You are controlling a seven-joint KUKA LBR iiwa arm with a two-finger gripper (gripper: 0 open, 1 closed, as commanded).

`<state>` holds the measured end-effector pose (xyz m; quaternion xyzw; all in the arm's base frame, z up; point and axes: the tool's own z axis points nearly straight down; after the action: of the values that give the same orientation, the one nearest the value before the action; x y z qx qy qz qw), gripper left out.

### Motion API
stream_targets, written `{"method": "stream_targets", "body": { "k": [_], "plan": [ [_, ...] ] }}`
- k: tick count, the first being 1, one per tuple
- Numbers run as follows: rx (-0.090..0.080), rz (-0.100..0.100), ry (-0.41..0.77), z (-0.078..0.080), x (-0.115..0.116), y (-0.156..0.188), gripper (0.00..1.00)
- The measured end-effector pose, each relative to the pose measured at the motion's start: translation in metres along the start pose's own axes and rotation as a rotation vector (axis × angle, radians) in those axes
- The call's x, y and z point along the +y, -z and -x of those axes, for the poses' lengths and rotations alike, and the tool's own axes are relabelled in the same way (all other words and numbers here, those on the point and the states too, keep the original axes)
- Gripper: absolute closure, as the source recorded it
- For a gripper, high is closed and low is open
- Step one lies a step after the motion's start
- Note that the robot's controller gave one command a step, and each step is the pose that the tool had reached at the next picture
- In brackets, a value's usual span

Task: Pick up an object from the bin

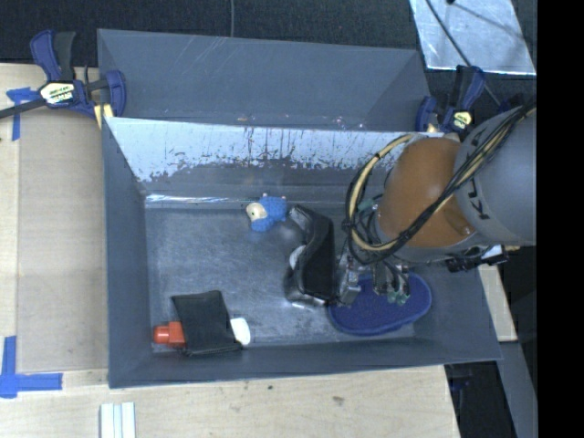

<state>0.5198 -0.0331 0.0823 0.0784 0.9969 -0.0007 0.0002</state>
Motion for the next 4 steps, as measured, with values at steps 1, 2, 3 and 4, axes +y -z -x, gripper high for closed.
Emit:
{"method": "stream_targets", "body": {
  "k": [1,2,3,4],
  "plan": [
    [-0.010,0.002,-0.070,0.048,-0.009,0.043,1.00],
    [-0.002,0.002,0.196,0.005,0.030,0.074,1.00],
    [-0.001,0.002,0.457,-0.011,0.053,0.077,1.00],
    [-0.001,0.001,0.456,-0.010,0.053,0.077,0.00]
  ]
}}
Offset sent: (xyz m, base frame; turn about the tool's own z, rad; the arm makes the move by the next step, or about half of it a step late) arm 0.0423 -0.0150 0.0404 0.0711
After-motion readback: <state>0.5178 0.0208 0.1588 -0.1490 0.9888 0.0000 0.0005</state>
